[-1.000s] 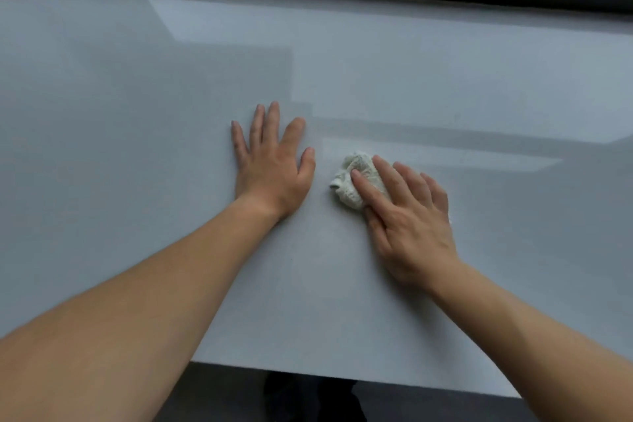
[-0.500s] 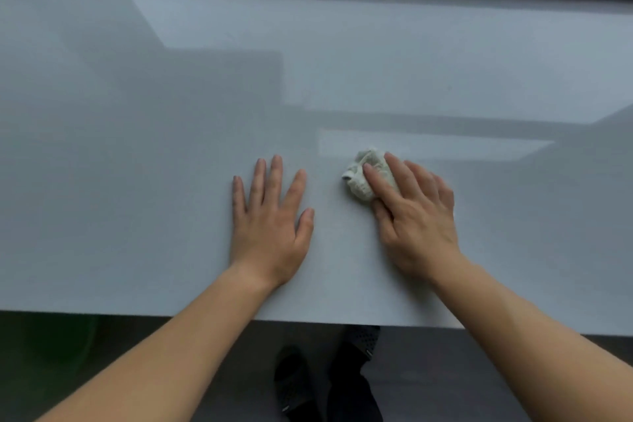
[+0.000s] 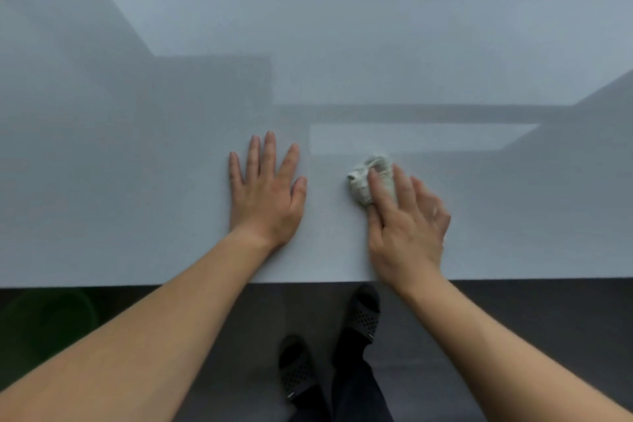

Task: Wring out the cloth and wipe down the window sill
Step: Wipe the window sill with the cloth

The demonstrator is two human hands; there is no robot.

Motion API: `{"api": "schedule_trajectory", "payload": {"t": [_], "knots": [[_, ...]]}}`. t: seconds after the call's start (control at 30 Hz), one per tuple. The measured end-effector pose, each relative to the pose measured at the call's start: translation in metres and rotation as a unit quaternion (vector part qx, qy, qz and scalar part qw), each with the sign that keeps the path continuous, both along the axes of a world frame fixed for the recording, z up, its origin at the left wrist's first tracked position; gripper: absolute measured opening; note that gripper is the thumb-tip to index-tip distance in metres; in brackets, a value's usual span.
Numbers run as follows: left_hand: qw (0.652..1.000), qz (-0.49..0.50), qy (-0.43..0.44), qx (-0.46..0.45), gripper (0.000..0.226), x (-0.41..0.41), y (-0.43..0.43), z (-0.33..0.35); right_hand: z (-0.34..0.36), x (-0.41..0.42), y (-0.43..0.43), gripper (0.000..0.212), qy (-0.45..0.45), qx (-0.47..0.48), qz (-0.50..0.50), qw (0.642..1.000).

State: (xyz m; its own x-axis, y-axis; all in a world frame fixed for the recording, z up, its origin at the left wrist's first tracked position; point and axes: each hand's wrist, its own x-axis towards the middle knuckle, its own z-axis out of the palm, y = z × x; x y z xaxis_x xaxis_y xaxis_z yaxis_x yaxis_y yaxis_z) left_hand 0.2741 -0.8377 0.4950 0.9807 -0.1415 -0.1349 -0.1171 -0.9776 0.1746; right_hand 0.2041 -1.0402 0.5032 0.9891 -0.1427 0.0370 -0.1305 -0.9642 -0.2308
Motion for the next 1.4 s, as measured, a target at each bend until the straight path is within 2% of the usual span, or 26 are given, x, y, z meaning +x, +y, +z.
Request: {"api": "schedule_trajectory", "payload": {"t": [0.1, 0.2, 0.27, 0.37, 0.43, 0.57, 0.63, 0.67, 0.73, 0.8, 0.83, 0.87, 1.0, 1.07, 1.2, 1.23, 1.33, 1.4], "knots": [[1.0, 0.002, 0.001, 0.0, 0.061, -0.001, -0.001, 0.0, -0.007, -0.039, 0.021, 0.061, -0.008, -0.033, 0.126, 0.991], [1.0, 0.002, 0.005, -0.002, 0.06, -0.001, -0.002, 0.002, -0.007, -0.04, -0.005, 0.059, 0.005, -0.045, 0.212, 0.976], [1.0, -0.001, 0.016, -0.001, 0.061, 0.0, -0.002, 0.004, -0.004, -0.024, -0.034, 0.057, 0.013, -0.047, 0.174, 0.983], [1.0, 0.001, 0.016, 0.022, 0.059, 0.004, -0.007, 0.009, 0.002, 0.003, -0.068, 0.052, 0.027, -0.003, 0.008, 1.0], [1.0, -0.004, 0.002, 0.016, 0.055, 0.01, -0.021, 0.012, 0.0, 0.001, -0.061, 0.053, 0.01, -0.008, -0.024, 1.0], [0.998, 0.005, -0.006, -0.06, 0.053, 0.042, -0.059, 0.013, -0.006, -0.026, -0.062, 0.055, -0.012, -0.045, 0.173, 0.984], [0.996, 0.039, 0.006, -0.079, 0.056, 0.062, -0.073, 0.009, -0.004, -0.006, -0.089, 0.054, -0.004, -0.051, 0.223, 0.973], [0.995, 0.063, 0.012, -0.078, 0.057, 0.07, -0.079, 0.007, -0.003, 0.011, -0.101, 0.054, 0.002, -0.054, 0.204, 0.977], [0.993, 0.107, 0.01, -0.057, 0.058, 0.078, -0.087, 0.001, -0.001, 0.052, -0.116, 0.054, 0.024, -0.032, 0.09, 0.995], [0.993, 0.118, -0.001, -0.027, 0.059, 0.079, -0.093, -0.003, -0.002, 0.083, -0.111, 0.051, 0.037, 0.002, -0.026, 0.999], [0.993, 0.115, -0.006, -0.018, 0.06, 0.077, -0.093, -0.004, -0.003, 0.087, -0.101, 0.052, 0.042, -0.003, -0.042, 0.998], [0.994, 0.111, -0.009, -0.014, 0.06, 0.076, -0.093, -0.004, -0.005, 0.085, -0.09, 0.053, 0.042, -0.015, -0.018, 0.999], [0.993, 0.112, -0.017, -0.009, 0.062, 0.076, -0.093, -0.001, -0.003, 0.079, -0.096, 0.054, 0.038, -0.033, 0.184, 0.982], [0.993, 0.114, -0.015, -0.006, 0.064, 0.077, -0.095, 0.0, -0.003, 0.111, -0.122, 0.051, 0.042, -0.032, 0.181, 0.982], [0.993, 0.116, -0.014, 0.002, 0.065, 0.077, -0.096, -0.001, -0.003, 0.168, -0.123, 0.05, 0.06, -0.005, -0.008, 0.998], [0.993, 0.117, -0.014, 0.004, 0.065, 0.077, -0.096, 0.0, -0.003, 0.167, -0.112, 0.052, 0.061, -0.011, 0.0, 0.998], [0.993, 0.12, -0.016, 0.005, 0.065, 0.077, -0.098, 0.001, -0.003, 0.148, -0.098, 0.054, 0.045, -0.033, 0.149, 0.987], [0.993, 0.118, -0.015, 0.005, 0.064, 0.077, -0.098, 0.002, -0.001, 0.156, -0.114, 0.051, 0.05, -0.032, 0.196, 0.979]]}}
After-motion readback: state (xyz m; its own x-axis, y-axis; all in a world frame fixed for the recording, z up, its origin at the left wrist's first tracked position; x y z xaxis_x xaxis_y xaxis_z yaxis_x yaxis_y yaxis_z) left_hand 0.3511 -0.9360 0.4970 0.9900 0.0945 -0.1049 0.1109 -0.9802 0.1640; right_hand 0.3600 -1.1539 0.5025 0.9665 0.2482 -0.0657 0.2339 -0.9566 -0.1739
